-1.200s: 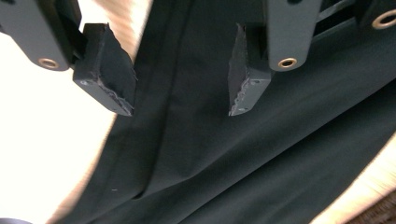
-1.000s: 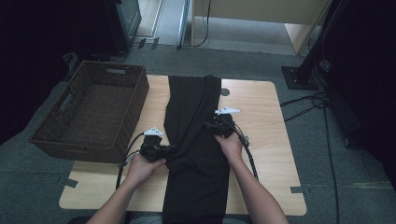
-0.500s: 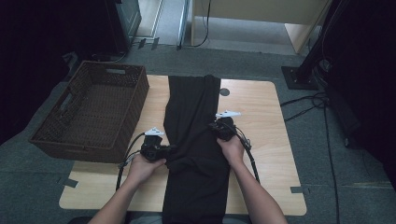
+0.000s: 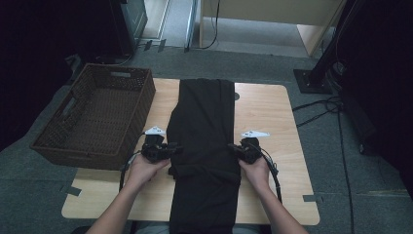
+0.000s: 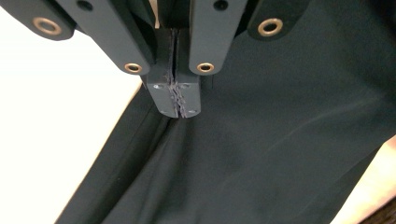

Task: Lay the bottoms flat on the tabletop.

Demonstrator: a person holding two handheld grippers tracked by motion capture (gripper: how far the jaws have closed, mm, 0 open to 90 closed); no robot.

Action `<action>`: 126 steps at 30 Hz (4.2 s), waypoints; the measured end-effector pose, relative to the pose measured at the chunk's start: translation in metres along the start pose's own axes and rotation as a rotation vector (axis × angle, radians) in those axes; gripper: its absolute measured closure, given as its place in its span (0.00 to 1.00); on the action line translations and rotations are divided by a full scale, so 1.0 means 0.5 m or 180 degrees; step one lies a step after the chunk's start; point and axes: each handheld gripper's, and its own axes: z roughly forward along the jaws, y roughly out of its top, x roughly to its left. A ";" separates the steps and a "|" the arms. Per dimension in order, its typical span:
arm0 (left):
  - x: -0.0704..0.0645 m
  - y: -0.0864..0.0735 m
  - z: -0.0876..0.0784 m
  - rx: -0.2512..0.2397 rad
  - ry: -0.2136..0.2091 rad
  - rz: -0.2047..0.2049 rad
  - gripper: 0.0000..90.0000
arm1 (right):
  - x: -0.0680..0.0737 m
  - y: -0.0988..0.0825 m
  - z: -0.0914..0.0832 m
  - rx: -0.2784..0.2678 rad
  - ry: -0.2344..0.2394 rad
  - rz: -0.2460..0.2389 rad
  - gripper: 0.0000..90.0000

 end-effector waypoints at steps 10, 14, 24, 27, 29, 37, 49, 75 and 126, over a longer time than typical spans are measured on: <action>0.055 0.080 0.039 0.0075 0.0255 0.0112 0.60 | 0.022 -0.035 -0.034 0.0071 0.0092 -0.0047 0.99; 0.088 0.109 0.057 0.0049 0.0383 0.0048 0.60 | 0.024 -0.045 -0.043 0.0092 0.0109 -0.0040 0.99; 0.134 0.136 0.098 0.0052 0.0452 -0.0069 0.57 | 0.030 -0.062 -0.054 0.0059 0.0087 -0.0100 0.99; 0.133 0.139 0.112 0.0052 0.0493 -0.0065 0.56 | 0.033 -0.066 -0.058 0.0047 0.0078 -0.0117 0.98; 0.136 0.139 0.122 0.0102 0.0496 -0.0088 0.56 | 0.033 -0.067 -0.061 0.0035 0.0081 -0.0109 0.98; 0.118 0.128 0.138 0.0172 0.0376 0.0007 0.95 | 0.033 -0.074 -0.079 0.0022 0.0101 -0.0039 0.99; 0.066 0.061 0.066 0.0067 0.0208 0.0193 0.99 | 0.045 -0.091 -0.106 0.0105 0.0152 -0.0048 0.88; 0.065 0.029 0.047 -0.0067 0.0171 -0.0022 0.96 | -0.018 0.033 0.038 -0.0205 -0.0609 -0.0277 0.76; -0.002 -0.067 -0.016 0.0307 0.0094 0.0029 0.85 | 0.034 -0.089 -0.093 0.0147 -0.0255 -0.0402 0.96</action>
